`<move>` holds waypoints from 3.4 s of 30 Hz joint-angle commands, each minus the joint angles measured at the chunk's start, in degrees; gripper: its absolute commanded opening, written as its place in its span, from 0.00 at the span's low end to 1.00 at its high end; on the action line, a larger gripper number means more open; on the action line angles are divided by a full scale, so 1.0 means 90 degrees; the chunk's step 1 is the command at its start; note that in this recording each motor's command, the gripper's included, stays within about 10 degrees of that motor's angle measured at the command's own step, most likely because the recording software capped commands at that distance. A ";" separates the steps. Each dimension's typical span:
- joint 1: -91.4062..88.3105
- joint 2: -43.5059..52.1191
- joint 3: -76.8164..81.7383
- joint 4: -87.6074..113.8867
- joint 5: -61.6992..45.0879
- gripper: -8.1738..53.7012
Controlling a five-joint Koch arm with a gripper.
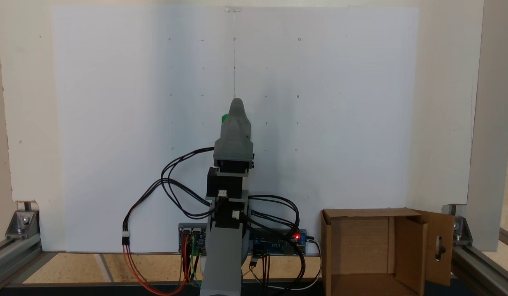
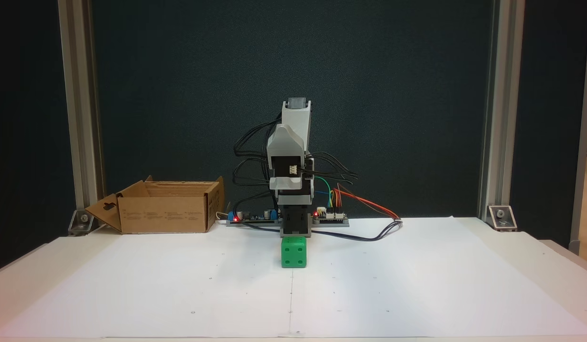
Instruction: Grasp a green dice and put it in the bin.
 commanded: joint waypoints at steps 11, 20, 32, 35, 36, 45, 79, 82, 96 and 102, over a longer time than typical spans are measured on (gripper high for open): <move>0.0283 0.0703 0.0312 -0.0518 -0.0107 0.86; 0.0986 0.0684 0.0303 -0.1006 -0.0098 0.86; 0.0625 0.0684 0.0303 -0.0986 -0.0098 0.86; 0.0049 0.0674 0.0303 -0.0937 -0.0088 0.86; -0.0176 0.0664 0.0303 -0.0801 -0.0088 0.86; -0.0322 0.0684 0.0244 -0.0664 -0.0156 0.83; -0.0312 -0.0957 -0.7197 1.3748 0.0410 0.86; -0.0332 -0.1533 -0.7559 1.4949 0.0400 0.86; -0.0303 -0.2832 -0.8789 1.7188 0.0420 0.85; -0.0391 -0.2686 -0.8760 1.6689 0.0459 0.85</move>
